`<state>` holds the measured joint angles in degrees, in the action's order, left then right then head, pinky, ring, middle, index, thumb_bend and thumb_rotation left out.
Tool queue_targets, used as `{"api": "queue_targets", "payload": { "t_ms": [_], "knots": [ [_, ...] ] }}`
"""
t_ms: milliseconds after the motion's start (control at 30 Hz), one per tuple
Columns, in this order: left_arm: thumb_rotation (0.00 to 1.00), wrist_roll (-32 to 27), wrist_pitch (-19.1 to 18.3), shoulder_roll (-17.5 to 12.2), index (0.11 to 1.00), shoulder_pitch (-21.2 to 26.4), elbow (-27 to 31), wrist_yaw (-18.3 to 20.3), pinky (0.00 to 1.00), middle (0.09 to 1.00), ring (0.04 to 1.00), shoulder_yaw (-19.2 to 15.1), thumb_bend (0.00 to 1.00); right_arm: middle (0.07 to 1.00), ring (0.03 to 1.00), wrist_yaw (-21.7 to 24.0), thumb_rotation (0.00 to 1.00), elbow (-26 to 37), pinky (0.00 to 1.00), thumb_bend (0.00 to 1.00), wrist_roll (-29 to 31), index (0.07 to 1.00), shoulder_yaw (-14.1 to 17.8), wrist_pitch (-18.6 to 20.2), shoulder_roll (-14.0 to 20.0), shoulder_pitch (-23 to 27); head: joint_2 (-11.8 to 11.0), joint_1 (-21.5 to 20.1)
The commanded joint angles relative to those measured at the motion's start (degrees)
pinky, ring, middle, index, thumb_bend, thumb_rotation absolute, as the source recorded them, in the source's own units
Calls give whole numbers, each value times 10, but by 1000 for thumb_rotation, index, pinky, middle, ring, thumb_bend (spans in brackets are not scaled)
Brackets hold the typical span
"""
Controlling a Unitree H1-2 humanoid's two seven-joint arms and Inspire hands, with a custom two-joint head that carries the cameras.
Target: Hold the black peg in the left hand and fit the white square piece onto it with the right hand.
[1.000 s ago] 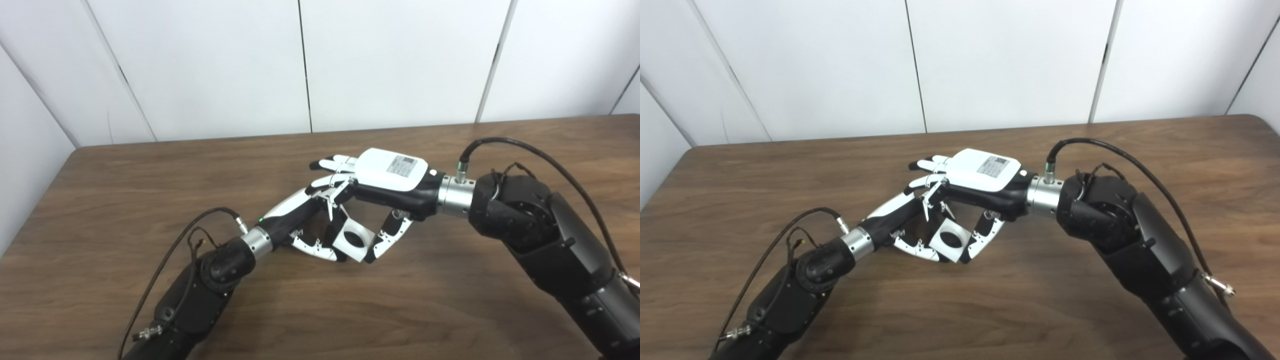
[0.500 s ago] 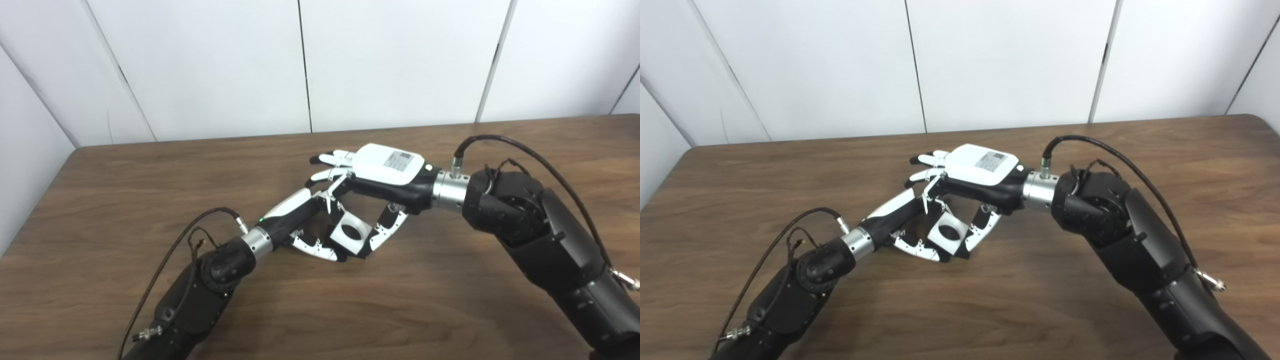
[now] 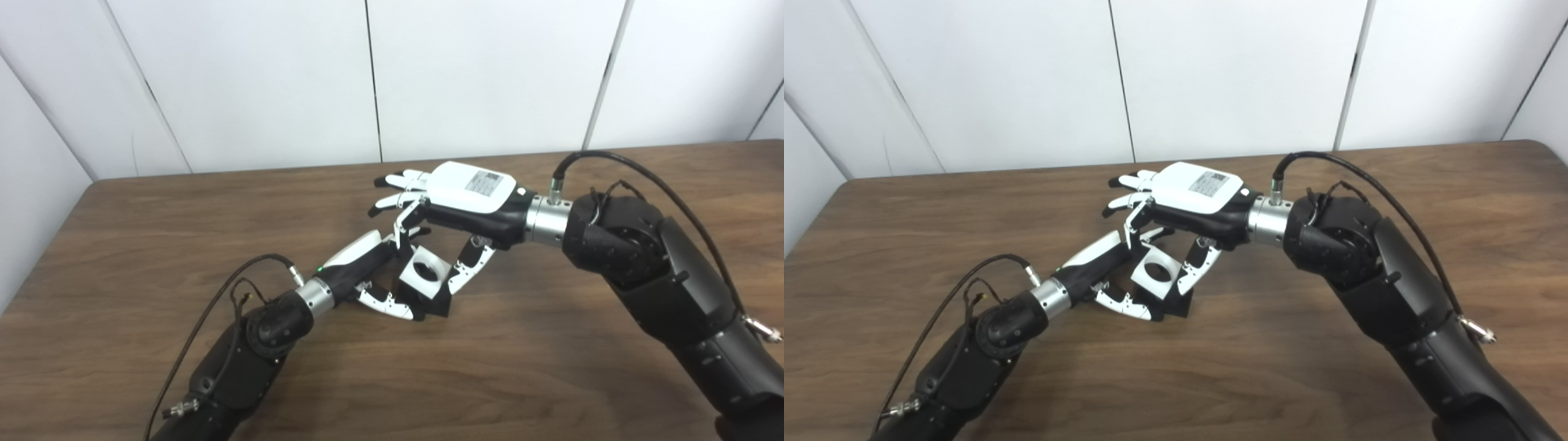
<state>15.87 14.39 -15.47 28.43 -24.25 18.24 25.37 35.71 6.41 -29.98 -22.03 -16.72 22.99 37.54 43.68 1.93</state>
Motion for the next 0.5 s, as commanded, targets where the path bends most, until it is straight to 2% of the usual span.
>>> {"api": "queue_targets", "payload": {
  "t_ms": [0,467],
  "knots": [
    [84,26,-42,6,491,-21,-22,35,1000,1000,1000,23,519,883,1000,-10,144,8,1000,521,1,483,6,-5,-1,30,1,1],
    [84,23,-41,3,491,-21,-19,38,1000,1000,1000,22,519,874,987,-12,148,-11,1000,520,-8,481,-3,-27,10,15,2,-2]
  ]
}}
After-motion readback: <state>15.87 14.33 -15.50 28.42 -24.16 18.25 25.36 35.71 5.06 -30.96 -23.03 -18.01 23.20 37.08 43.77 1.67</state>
